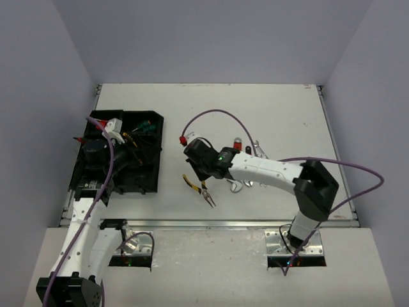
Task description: Sort the tools into containers
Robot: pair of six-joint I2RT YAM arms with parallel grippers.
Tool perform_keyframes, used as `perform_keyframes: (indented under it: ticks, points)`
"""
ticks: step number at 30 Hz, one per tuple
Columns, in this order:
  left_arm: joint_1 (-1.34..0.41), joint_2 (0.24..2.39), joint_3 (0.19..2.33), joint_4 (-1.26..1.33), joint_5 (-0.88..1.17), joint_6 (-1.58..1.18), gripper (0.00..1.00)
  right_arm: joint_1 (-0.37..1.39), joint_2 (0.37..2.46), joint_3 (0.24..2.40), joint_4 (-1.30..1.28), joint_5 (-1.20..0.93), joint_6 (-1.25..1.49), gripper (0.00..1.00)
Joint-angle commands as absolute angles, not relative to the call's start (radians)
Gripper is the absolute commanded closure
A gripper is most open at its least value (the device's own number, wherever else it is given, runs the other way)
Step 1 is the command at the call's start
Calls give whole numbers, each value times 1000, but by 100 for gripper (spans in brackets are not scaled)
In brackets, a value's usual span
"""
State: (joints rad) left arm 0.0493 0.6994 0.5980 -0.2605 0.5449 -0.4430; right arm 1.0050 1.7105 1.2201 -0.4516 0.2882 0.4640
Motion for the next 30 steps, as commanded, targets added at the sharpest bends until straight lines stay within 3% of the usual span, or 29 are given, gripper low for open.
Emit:
perform_keyframes:
  ticks: [1, 4, 11, 16, 19, 23, 25, 26, 30]
  points:
    - [-10, 716, 496, -10, 734, -587, 0, 982, 1538, 1203, -400, 374, 517, 100]
    - [-133, 703, 404, 278, 723, -717, 2, 960, 1449, 1188, -400, 373, 544, 100]
    - [-410, 717, 350, 518, 492, -756, 11, 951, 1381, 1193, -413, 340, 575, 100]
    - [-498, 841, 387, 568, 414, -734, 18, 951, 1374, 1206, -404, 272, 580, 100]
    - [-505, 889, 401, 571, 390, -726, 28, 950, 1367, 1208, -389, 230, 581, 100]
    - [-506, 914, 417, 566, 391, -725, 30, 938, 1362, 1213, -388, 212, 584, 100]
    - [-509, 913, 417, 571, 398, -727, 40, 932, 1358, 1209, -384, 200, 590, 100]
    - [-510, 913, 418, 583, 413, -729, 61, 928, 1355, 1202, -371, 193, 594, 100]
    - [-512, 919, 409, 656, 471, -753, 97, 920, 1345, 1187, -345, 159, 607, 100]
